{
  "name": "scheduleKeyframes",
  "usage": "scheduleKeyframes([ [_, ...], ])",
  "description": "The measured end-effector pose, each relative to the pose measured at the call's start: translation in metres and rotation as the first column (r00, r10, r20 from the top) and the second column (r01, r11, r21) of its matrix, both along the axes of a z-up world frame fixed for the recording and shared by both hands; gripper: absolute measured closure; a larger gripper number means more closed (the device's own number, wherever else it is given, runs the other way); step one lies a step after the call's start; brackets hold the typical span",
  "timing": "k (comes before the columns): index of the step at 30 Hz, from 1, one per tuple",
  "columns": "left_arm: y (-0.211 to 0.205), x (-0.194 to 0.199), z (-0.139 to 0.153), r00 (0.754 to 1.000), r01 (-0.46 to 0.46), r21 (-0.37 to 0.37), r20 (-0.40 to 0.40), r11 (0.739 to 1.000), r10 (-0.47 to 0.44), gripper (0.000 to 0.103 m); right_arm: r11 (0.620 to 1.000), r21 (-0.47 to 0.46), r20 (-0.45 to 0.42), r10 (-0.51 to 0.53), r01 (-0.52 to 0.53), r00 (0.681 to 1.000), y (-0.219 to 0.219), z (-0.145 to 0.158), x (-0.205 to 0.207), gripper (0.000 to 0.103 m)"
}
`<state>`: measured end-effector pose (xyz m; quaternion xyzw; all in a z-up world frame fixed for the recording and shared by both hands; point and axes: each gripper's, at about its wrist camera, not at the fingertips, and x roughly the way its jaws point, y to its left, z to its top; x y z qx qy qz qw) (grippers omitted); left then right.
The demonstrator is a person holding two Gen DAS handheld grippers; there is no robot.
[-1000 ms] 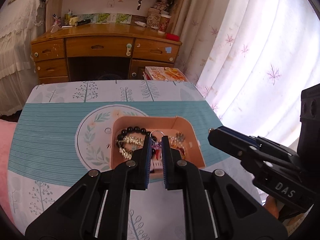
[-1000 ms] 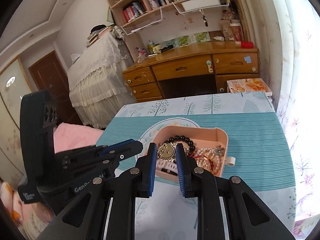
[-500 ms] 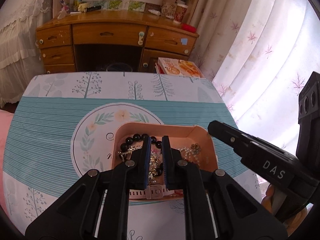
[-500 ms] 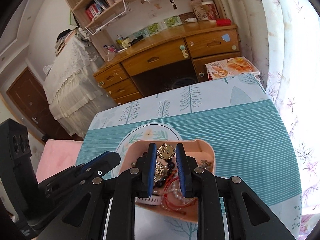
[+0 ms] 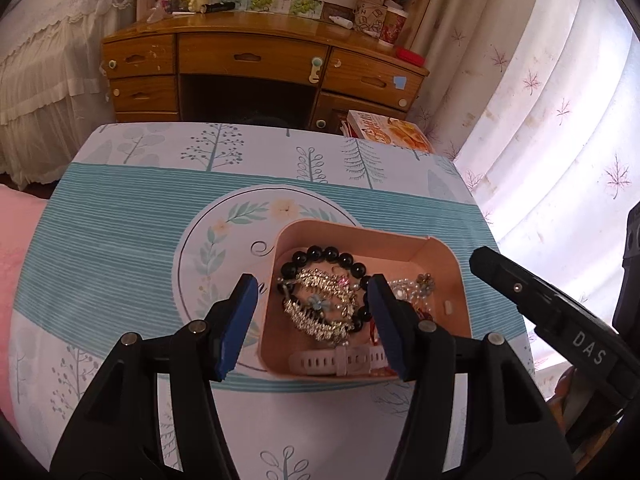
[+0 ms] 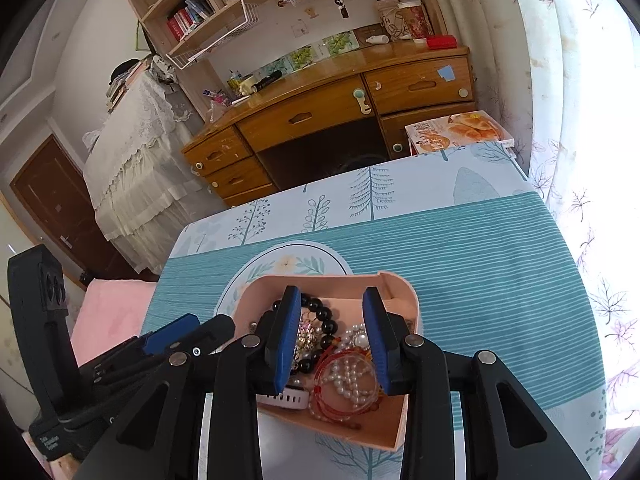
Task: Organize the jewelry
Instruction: 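Withdraw left tool from box while right tool moves to red-gem ring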
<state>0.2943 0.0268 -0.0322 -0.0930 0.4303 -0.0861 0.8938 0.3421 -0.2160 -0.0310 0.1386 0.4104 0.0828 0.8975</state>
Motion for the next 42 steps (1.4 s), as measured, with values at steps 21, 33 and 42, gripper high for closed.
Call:
scheduleKeyframes([
  [21, 0.033, -0.126, 0.042, 0.989, -0.106, -0.016, 0.105, 0.994, 0.107, 0.049, 0.99, -0.012, 0.108, 0.144, -0.144, 0.984, 0.051, 0.036, -0.15, 0.071],
  [33, 0.041, -0.184, 0.049, 0.981, -0.133, 0.012, 0.141, 0.991, 0.13, 0.049, 0.988, -0.053, 0.135, 0.151, -0.145, 0.979, 0.047, 0.045, -0.227, 0.071],
  [42, 0.024, -0.209, 0.026, 0.987, -0.116, 0.105, 0.125, 0.988, 0.102, 0.048, 0.986, -0.097, 0.116, 0.146, -0.135, 0.983, 0.042, 0.028, -0.261, 0.071],
])
